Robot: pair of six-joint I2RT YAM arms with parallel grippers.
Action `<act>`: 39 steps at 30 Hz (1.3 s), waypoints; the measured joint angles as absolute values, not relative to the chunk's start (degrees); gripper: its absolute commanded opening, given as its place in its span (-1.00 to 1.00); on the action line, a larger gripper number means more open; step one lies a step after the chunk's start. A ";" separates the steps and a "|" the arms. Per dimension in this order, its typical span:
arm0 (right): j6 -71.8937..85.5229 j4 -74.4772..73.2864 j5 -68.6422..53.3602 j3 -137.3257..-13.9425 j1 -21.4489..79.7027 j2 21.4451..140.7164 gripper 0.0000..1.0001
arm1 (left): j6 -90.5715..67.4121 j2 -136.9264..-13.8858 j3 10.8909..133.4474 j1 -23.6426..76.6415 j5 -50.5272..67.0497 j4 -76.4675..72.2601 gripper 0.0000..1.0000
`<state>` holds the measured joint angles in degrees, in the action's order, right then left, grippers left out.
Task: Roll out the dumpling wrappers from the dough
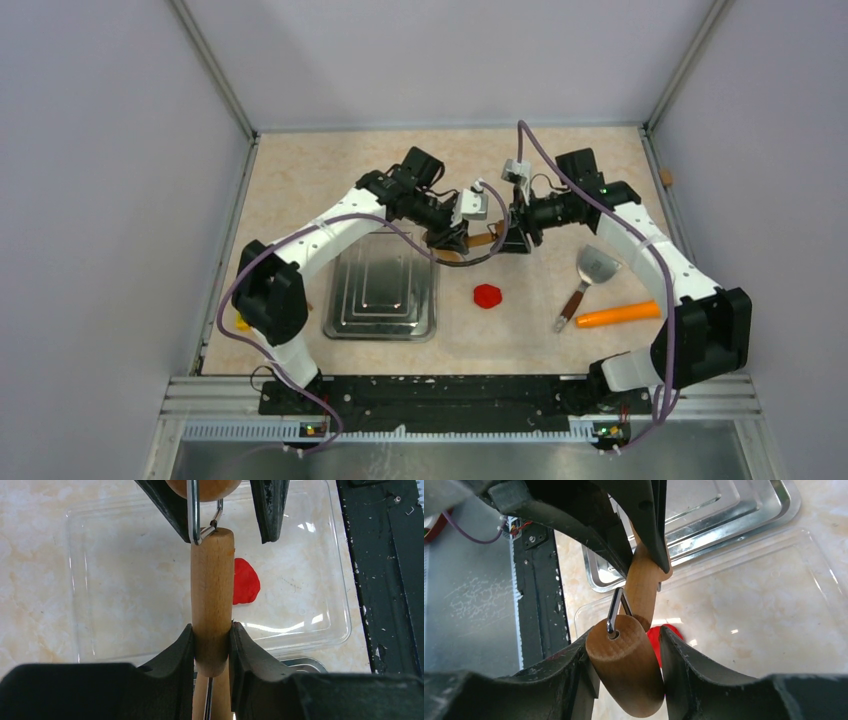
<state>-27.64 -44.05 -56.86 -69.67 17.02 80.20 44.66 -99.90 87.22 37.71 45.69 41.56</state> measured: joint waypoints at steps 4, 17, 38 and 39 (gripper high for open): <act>-25.06 -41.50 -56.75 -68.23 17.12 80.18 -0.58 | 42.76 -99.94 87.26 37.60 45.82 41.58 -1.00; -2.96 -35.70 -53.60 -66.26 14.15 79.99 -1.00 | 30.52 -96.79 79.48 38.24 37.54 23.27 0.98; 17.72 -37.43 -51.24 -55.83 1.08 71.13 -1.00 | 12.69 -93.58 73.87 42.72 3.11 5.06 0.18; 17.58 -38.04 -51.44 -55.48 1.06 70.78 -1.00 | 14.66 -93.41 73.73 42.76 7.38 5.89 0.12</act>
<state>17.58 -38.04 -51.44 -55.48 1.06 70.78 14.66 -93.41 73.73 42.76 7.38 5.89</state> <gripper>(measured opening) 0.363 0.618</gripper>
